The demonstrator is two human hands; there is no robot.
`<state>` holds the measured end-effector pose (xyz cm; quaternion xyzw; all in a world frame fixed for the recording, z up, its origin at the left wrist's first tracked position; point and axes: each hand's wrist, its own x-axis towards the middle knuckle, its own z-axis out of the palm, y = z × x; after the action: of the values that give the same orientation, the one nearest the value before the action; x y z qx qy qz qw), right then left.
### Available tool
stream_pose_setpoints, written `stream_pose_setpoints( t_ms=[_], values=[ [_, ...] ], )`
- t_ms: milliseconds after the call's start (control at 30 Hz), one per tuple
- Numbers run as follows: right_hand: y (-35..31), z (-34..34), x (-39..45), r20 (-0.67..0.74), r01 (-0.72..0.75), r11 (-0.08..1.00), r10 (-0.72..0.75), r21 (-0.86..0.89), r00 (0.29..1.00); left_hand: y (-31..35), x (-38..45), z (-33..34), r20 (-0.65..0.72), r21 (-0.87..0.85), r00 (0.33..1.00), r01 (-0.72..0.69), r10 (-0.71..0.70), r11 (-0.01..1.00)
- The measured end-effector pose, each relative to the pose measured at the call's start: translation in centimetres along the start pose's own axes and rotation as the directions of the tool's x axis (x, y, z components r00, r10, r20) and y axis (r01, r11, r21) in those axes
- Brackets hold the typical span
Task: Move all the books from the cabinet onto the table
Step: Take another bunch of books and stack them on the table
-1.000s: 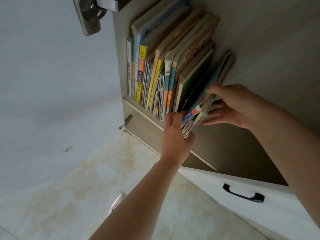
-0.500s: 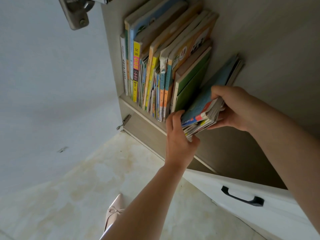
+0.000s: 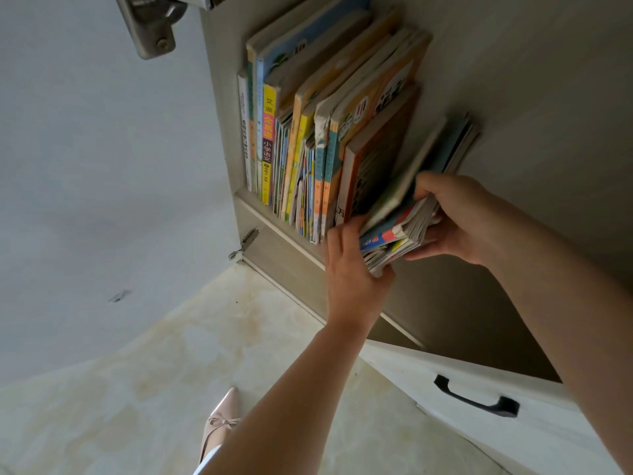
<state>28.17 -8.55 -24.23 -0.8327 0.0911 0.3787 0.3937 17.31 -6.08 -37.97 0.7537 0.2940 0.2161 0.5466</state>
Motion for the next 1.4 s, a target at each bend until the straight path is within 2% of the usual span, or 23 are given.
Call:
stream_pose_setpoints(
  t_ms=[133, 233, 433, 533, 600, 667, 767, 800, 867, 967, 1067, 1167, 1300, 1400],
  values=[
    [-0.1, 0.0, -0.6, 0.020, 0.009, 1.000, -0.009, 0.005, 1.000, 0.0, 0.7, 0.6, 0.067, 0.018, 0.998, -0.004, 0.003, 1.000],
    [-0.1, 0.1, -1.3, 0.016, 0.030, 0.999, -0.031, 0.013, 0.999, -0.3, 1.3, 0.3, 0.062, 0.069, 0.995, -0.083, 0.078, 0.994],
    [1.6, 1.7, -4.4, 0.130, 0.055, 0.998, -0.053, -0.012, 0.990, -1.4, -1.1, -5.4, 0.114, 0.128, 0.972, -0.221, 0.207, 0.967],
    [3.6, 2.9, -5.9, 0.210, 0.056, 0.998, -0.055, 0.000, 0.976, -2.9, -2.7, -9.1, 0.136, 0.094, 0.975, -0.188, 0.174, 0.978],
    [4.8, 2.9, -6.3, 0.220, 0.052, 0.998, -0.061, 0.047, 0.974, -4.4, -3.2, -11.0, 0.101, 0.074, 0.988, -0.126, 0.118, 0.989],
    [6.0, 2.5, -5.8, 0.150, 0.098, 0.993, -0.108, 0.072, 0.983, -5.7, -3.3, -12.1, 0.082, 0.041, 0.994, -0.076, 0.073, 0.996],
    [7.3, 2.2, -4.0, -0.006, 0.222, 0.973, -0.223, -0.064, 0.975, -6.6, -3.6, -12.9, 0.079, -0.008, 0.990, -0.117, 0.117, 0.993],
    [7.5, 2.3, -3.4, 0.007, 0.245, 0.966, -0.246, -0.084, 0.969, -6.8, -3.8, -13.0, 0.081, -0.024, 0.989, -0.124, 0.126, 0.992],
    [7.6, 2.6, -2.4, 0.134, 0.303, 0.953, -0.300, -0.005, 0.945, -7.2, -4.1, -13.3, 0.089, -0.041, 0.983, -0.155, 0.158, 0.987],
    [7.0, 2.5, -1.6, 0.258, 0.368, 0.930, -0.353, -0.013, 0.899, -7.9, -4.2, -13.6, 0.136, -0.133, 0.978, -0.141, 0.159, 0.981],
    [6.9, 1.8, -0.8, 0.379, 0.488, 0.855, -0.397, -0.179, 0.836, -7.7, -4.0, -13.8, 0.172, -0.140, 0.974, -0.125, 0.149, 0.982],
    [7.1, 1.9, -0.2, 0.374, 0.527, 0.817, -0.425, -0.234, 0.825, -7.6, -3.5, -14.2, 0.179, -0.110, 0.976, -0.103, 0.122, 0.989],
    [7.6, 1.8, 0.3, 0.404, 0.536, 0.821, -0.430, -0.195, 0.807, -7.8, -2.7, -14.7, 0.243, -0.111, 0.964, -0.084, 0.109, 0.990],
    [7.3, 1.6, 0.7, 0.358, 0.518, 0.821, -0.421, -0.241, 0.833, -8.1, -2.1, -14.9, 0.231, -0.058, 0.971, -0.042, 0.055, 0.997]
  ],
)
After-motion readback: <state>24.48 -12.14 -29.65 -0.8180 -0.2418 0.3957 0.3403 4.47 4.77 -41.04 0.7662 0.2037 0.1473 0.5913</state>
